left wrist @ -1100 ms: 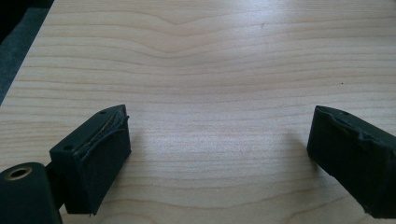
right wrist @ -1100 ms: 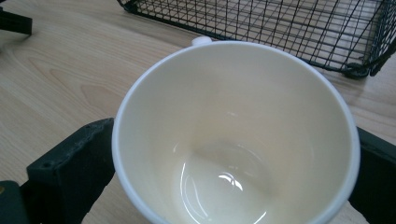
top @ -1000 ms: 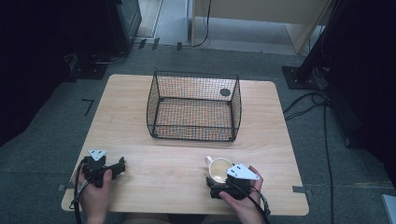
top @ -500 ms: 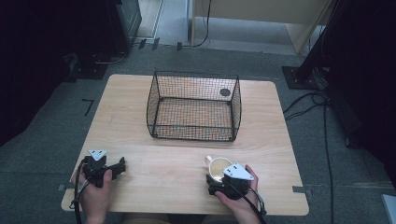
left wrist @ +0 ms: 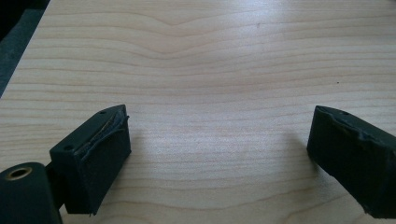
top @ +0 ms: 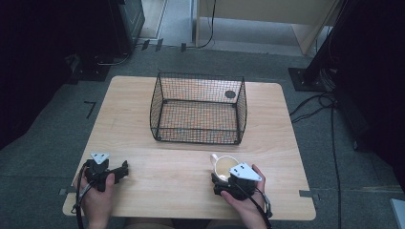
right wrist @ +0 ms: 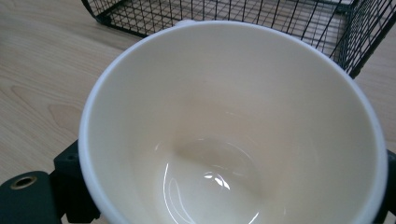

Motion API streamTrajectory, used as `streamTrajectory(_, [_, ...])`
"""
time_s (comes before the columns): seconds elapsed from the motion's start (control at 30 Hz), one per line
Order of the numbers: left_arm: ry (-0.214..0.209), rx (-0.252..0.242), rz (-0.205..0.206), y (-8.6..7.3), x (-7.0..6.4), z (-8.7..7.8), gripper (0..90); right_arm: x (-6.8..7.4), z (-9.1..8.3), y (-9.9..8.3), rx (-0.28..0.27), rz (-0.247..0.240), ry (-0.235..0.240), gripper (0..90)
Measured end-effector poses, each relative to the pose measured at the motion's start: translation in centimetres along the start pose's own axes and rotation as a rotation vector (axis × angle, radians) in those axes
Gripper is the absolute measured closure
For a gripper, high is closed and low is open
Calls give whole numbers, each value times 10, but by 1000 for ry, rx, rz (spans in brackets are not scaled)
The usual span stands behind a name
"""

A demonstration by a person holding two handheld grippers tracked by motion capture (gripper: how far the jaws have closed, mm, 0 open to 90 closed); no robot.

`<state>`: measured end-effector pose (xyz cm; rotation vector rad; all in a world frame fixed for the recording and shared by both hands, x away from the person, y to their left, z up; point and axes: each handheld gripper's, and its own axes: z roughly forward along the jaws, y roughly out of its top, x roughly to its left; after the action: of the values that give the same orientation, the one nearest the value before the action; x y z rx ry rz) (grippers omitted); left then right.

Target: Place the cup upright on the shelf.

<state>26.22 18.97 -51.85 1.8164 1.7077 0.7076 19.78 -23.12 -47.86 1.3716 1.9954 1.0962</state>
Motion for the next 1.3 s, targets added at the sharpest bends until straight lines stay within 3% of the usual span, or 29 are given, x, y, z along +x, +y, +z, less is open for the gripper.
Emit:
streamTrajectory(0.17, [0,0,0,0,0,0,64,0,-3,7,-54,-6,-13,85])
streamTrajectory(0.4, [0,0,0,0,0,0,64,3,-5,14,-112,-52,-12,85])
streamTrajectory(0.6, [0,0,0,0,0,0,64,6,-7,24,-164,-80,9,85])
streamTrajectory(0.87, [0,1,0,0,0,0,64,10,-6,37,-205,-91,9,86])
streamTrajectory(1.3, [0,0,-3,0,0,0,64,14,-2,61,-269,-116,46,86])
